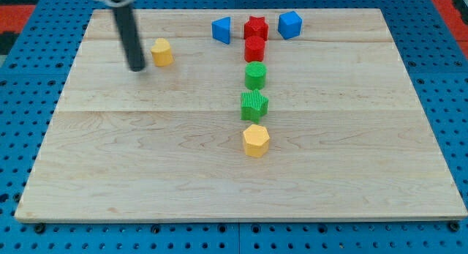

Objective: Place your arm above the triangle

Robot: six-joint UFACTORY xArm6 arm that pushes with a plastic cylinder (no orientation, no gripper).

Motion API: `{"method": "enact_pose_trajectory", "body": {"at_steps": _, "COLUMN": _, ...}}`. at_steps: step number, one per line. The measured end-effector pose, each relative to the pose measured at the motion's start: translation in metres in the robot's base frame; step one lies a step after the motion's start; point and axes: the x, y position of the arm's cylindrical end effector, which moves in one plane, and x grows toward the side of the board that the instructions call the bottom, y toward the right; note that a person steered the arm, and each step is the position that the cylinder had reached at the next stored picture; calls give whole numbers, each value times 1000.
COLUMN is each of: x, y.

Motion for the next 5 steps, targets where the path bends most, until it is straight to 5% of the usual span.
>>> {"method": "enact_pose_trajectory", "body": {"at_steps": 1, "x": -45, "y": 23}}
{"method": "enact_pose_trajectory", "body": {"at_steps": 3, "x": 24, "y": 155}}
{"method": "enact_pose_trajectory", "body": {"at_steps": 4, "x": -7, "y": 130}}
{"method": "enact_pose_trajectory", "body": {"at_steps": 5, "x": -83, "y": 121}}
